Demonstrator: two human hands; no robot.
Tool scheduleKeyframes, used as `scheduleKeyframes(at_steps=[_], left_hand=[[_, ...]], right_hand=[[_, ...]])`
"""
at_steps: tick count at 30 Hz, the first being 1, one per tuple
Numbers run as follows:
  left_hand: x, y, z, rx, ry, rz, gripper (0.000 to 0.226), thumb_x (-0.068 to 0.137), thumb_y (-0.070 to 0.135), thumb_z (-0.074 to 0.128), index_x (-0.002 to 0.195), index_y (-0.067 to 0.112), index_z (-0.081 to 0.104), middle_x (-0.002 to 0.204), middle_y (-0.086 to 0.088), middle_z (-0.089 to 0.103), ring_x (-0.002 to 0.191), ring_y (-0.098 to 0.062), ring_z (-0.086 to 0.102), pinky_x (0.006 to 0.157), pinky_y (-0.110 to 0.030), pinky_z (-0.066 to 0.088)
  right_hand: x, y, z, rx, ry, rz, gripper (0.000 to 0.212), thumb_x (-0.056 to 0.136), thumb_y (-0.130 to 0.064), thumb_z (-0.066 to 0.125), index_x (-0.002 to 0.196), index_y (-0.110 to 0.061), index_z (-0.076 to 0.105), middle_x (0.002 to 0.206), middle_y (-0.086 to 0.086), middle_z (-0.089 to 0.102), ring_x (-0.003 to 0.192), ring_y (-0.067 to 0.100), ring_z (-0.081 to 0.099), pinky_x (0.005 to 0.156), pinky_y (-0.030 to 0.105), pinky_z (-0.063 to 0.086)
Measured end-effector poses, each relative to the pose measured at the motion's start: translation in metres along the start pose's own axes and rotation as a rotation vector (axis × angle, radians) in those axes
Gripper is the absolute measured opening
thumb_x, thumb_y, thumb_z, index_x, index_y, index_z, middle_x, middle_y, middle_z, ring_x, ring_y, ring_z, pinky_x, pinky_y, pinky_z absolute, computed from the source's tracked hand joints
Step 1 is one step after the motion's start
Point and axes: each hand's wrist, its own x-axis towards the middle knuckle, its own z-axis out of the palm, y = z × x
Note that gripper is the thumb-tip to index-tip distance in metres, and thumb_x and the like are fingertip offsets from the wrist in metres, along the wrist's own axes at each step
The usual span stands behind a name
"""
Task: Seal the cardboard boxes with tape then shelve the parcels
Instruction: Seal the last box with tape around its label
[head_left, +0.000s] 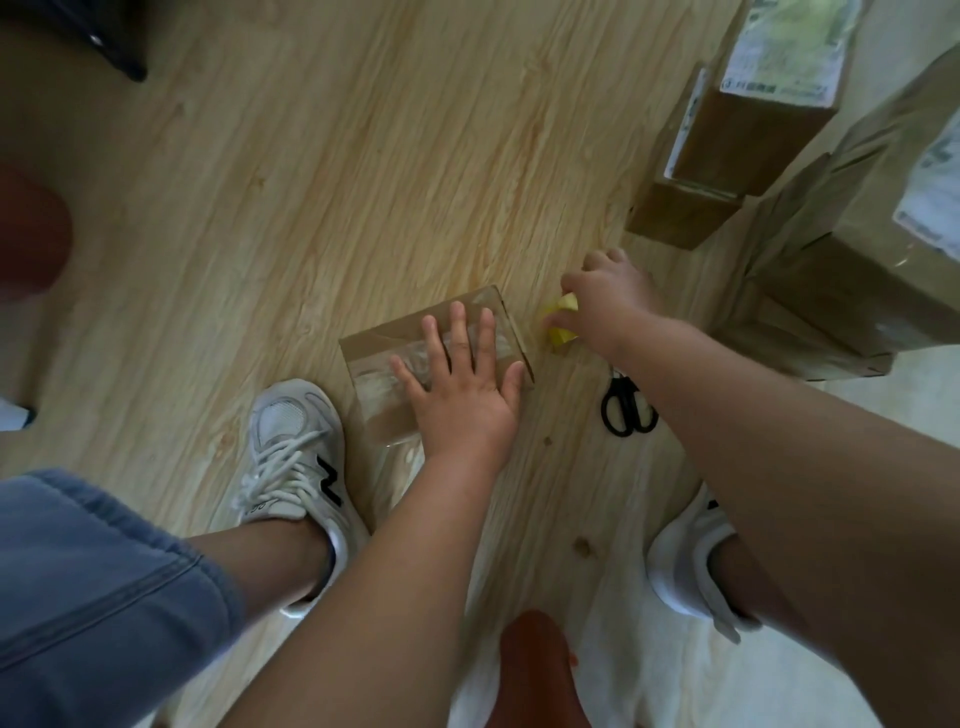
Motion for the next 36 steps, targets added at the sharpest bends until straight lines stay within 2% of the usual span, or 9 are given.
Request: scheduleKeyframes(at_steps=[4, 8, 12, 14, 23, 27, 31, 34, 36], left_hand=[[0.002, 0.001, -0.013, -0.019, 0.019, 0.051, 0.062, 0.105, 0.047, 0.018, 0.158, 0.023, -0.003, 0.165, -0.005, -0.015, 0.151, -0.027, -0.014, 0.120, -0.056, -0.003], [0.000, -0.003, -0.017, -0.080, 0.106, 0.225, 0.055, 0.106, 0.028, 0.033, 0.157, 0.023, 0.015, 0.166, -0.002, 0.001, 0.152, -0.021, -0.003, 0.122, -0.042, -0.001], [0.002, -0.005, -0.016, -0.176, 0.065, 0.224, 0.052, 0.105, 0.025, 0.037, 0.156, 0.026, 0.024, 0.165, 0.001, 0.010, 0.152, -0.019, 0.002, 0.123, -0.040, 0.003], [0.003, -0.006, -0.018, -0.212, 0.065, 0.220, 0.052, 0.105, 0.026, 0.039, 0.155, 0.027, 0.027, 0.165, 0.003, 0.012, 0.152, -0.018, 0.004, 0.123, -0.038, 0.004], [0.004, -0.014, -0.020, -0.109, 0.046, 0.254, 0.049, 0.106, 0.037, 0.033, 0.154, 0.038, 0.024, 0.165, 0.006, 0.007, 0.152, -0.016, 0.003, 0.117, -0.041, 0.014], [0.003, -0.013, -0.018, -0.105, 0.039, 0.254, 0.050, 0.106, 0.037, 0.030, 0.155, 0.038, 0.019, 0.166, 0.007, 0.004, 0.152, -0.016, -0.001, 0.118, -0.040, 0.009], [0.002, -0.014, -0.016, -0.136, 0.049, 0.252, 0.050, 0.106, 0.036, 0.032, 0.155, 0.037, 0.021, 0.166, 0.007, 0.005, 0.152, -0.016, 0.000, 0.119, -0.040, 0.008], [0.003, -0.014, -0.017, -0.130, 0.053, 0.254, 0.050, 0.106, 0.037, 0.033, 0.155, 0.037, 0.023, 0.165, 0.006, 0.007, 0.152, -0.016, 0.002, 0.118, -0.040, 0.010], [0.003, -0.014, -0.017, -0.120, 0.054, 0.255, 0.050, 0.105, 0.037, 0.033, 0.154, 0.037, 0.024, 0.165, 0.006, 0.008, 0.151, -0.016, 0.003, 0.117, -0.041, 0.012]], right_hand=[[-0.007, 0.007, 0.004, 0.113, 0.048, 0.071, 0.052, 0.096, -0.053, 0.054, 0.136, -0.020, 0.055, 0.142, 0.006, 0.046, 0.133, 0.028, 0.037, 0.105, 0.043, 0.040], [-0.024, 0.013, 0.005, 0.407, 0.140, 0.252, 0.049, 0.102, -0.042, 0.051, 0.145, -0.018, 0.045, 0.146, 0.008, 0.044, 0.134, 0.028, 0.042, 0.102, 0.042, 0.041], [-0.044, 0.027, 0.024, 0.560, 0.097, 0.501, 0.033, 0.103, -0.026, 0.048, 0.129, -0.006, 0.048, 0.130, 0.015, 0.056, 0.118, 0.033, 0.054, 0.083, 0.034, 0.041], [-0.058, 0.030, 0.041, 0.583, 0.024, 0.557, 0.032, 0.103, -0.027, 0.050, 0.125, -0.004, 0.049, 0.126, 0.017, 0.058, 0.115, 0.034, 0.056, 0.081, 0.034, 0.041], [-0.077, 0.029, 0.077, 0.520, -0.130, 0.573, 0.041, 0.097, -0.029, 0.063, 0.122, 0.000, 0.046, 0.120, 0.018, 0.061, 0.108, 0.034, 0.060, 0.070, 0.034, 0.041], [-0.073, 0.028, 0.075, 0.445, -0.146, 0.582, 0.039, 0.095, -0.027, 0.065, 0.118, -0.001, 0.048, 0.116, 0.017, 0.063, 0.106, 0.033, 0.062, 0.070, 0.035, 0.043], [-0.076, 0.029, 0.080, 0.350, -0.175, 0.562, 0.031, 0.103, -0.029, 0.053, 0.118, -0.002, 0.053, 0.116, 0.015, 0.063, 0.103, 0.030, 0.062, 0.068, 0.031, 0.040], [-0.082, 0.027, 0.084, 0.367, -0.197, 0.559, 0.033, 0.106, -0.032, 0.043, 0.116, -0.003, 0.057, 0.106, 0.012, 0.064, 0.089, 0.027, 0.059, 0.059, 0.030, 0.036], [-0.083, 0.024, 0.083, 0.388, -0.211, 0.576, 0.035, 0.107, -0.031, 0.041, 0.116, -0.002, 0.058, 0.111, 0.014, 0.065, 0.090, 0.028, 0.060, 0.060, 0.030, 0.036]])
